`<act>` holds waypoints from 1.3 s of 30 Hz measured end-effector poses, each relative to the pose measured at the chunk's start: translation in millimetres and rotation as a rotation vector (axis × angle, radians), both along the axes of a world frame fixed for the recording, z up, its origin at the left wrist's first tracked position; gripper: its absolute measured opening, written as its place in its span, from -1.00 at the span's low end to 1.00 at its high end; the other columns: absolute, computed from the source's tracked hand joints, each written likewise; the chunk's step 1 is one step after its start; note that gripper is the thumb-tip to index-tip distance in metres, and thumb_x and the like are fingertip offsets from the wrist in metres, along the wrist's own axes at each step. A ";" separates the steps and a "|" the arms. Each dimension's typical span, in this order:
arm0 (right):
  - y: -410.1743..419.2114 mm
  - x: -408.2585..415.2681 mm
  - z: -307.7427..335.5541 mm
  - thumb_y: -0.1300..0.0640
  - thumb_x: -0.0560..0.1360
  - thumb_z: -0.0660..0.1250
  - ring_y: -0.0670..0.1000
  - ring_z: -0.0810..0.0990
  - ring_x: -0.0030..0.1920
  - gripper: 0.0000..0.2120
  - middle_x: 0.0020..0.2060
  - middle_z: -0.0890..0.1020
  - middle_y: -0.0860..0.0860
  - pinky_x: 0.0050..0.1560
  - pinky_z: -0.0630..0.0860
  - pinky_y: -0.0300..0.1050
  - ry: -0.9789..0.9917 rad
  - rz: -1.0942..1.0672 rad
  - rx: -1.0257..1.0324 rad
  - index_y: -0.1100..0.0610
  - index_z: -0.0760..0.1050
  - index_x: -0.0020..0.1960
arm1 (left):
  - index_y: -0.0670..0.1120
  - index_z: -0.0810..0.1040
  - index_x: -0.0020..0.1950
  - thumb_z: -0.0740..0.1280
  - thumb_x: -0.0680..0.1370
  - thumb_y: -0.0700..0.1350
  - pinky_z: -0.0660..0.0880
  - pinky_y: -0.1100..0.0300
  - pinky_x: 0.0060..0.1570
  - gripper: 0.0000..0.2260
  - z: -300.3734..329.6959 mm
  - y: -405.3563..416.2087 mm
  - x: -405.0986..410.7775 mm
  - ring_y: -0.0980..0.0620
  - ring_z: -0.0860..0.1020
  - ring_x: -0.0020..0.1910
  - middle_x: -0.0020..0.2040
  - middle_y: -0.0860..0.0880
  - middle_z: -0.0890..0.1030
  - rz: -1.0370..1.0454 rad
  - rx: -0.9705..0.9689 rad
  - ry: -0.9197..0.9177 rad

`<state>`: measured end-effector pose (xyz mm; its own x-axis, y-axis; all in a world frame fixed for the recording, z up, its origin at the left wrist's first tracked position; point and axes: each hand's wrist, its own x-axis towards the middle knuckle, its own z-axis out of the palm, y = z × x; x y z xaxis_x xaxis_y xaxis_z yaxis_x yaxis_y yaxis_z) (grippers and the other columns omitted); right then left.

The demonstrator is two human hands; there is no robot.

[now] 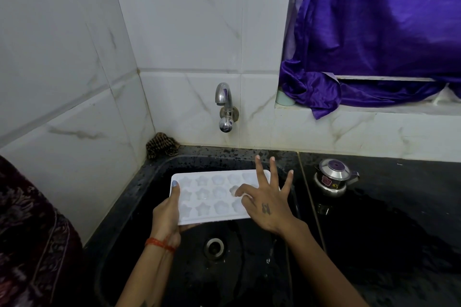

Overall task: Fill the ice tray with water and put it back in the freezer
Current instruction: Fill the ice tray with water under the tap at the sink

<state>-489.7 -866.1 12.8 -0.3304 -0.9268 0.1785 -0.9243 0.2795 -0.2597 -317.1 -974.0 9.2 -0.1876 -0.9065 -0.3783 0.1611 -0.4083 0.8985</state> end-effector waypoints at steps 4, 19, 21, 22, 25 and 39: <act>-1.6 0.8 -1.9 -0.12 0.59 0.00 0.09 -0.66 0.32 -0.72 0.45 -0.42 -0.04 0.13 -0.68 0.21 -0.045 0.022 -0.008 -0.24 0.43 0.19 | -0.10 0.58 -0.15 0.30 0.51 0.14 0.57 0.09 -0.54 -0.69 2.0 0.1 0.1 -0.07 0.62 -0.25 -0.19 -0.09 0.64 -0.001 -0.001 0.007; -1.4 0.2 -6.7 -0.42 0.47 -0.08 0.10 -0.62 0.36 -0.55 0.46 -0.40 -0.04 0.14 -0.70 0.27 0.059 -0.010 -0.034 -0.24 0.41 0.11 | -0.09 0.58 -0.17 0.28 0.52 0.14 0.52 0.14 -0.59 -0.69 4.3 3.1 0.2 -0.02 0.62 -0.33 -0.26 -0.06 0.65 -0.001 -0.012 0.004; -2.0 0.4 -7.8 -0.44 0.45 -0.11 0.11 -0.62 0.36 -0.53 0.46 -0.41 -0.04 0.14 -0.69 0.29 0.088 -0.015 -0.041 -0.25 0.41 0.12 | -0.10 0.58 -0.16 0.29 0.52 0.14 0.53 0.13 -0.59 -0.69 4.6 2.5 0.0 -0.05 0.62 -0.28 -0.22 -0.07 0.64 0.002 -0.012 -0.003; -2.1 0.3 -8.1 -0.44 0.45 -0.11 0.11 -0.62 0.36 -0.52 0.46 -0.42 -0.04 0.13 -0.70 0.28 0.084 -0.010 -0.042 -0.27 0.40 0.14 | -0.10 0.58 -0.15 0.29 0.52 0.15 0.53 0.13 -0.58 -0.68 4.8 2.1 0.0 -0.07 0.62 -0.26 -0.21 -0.08 0.64 0.004 -0.011 -0.006; -2.6 -0.9 -8.1 -0.46 0.43 -0.10 0.09 -0.64 0.35 -0.51 0.45 -0.45 -0.06 0.12 -0.71 0.24 0.002 0.017 -0.040 -0.32 0.39 0.18 | -0.10 0.58 -0.15 0.29 0.52 0.14 0.54 0.11 -0.58 -0.69 4.7 1.7 0.0 -0.07 0.61 -0.25 -0.19 -0.09 0.64 0.006 -0.007 -0.007; -0.6 -2.6 -7.4 -0.44 0.44 -0.06 0.11 -0.62 0.36 -0.55 0.44 -0.43 -0.05 0.13 -0.70 0.27 0.025 -0.003 -0.036 -0.25 0.41 0.11 | -0.11 0.58 -0.16 0.30 0.52 0.13 0.53 0.12 -0.59 -0.69 3.0 1.1 -3.6 -0.07 0.61 -0.27 -0.21 -0.09 0.64 0.003 0.007 0.000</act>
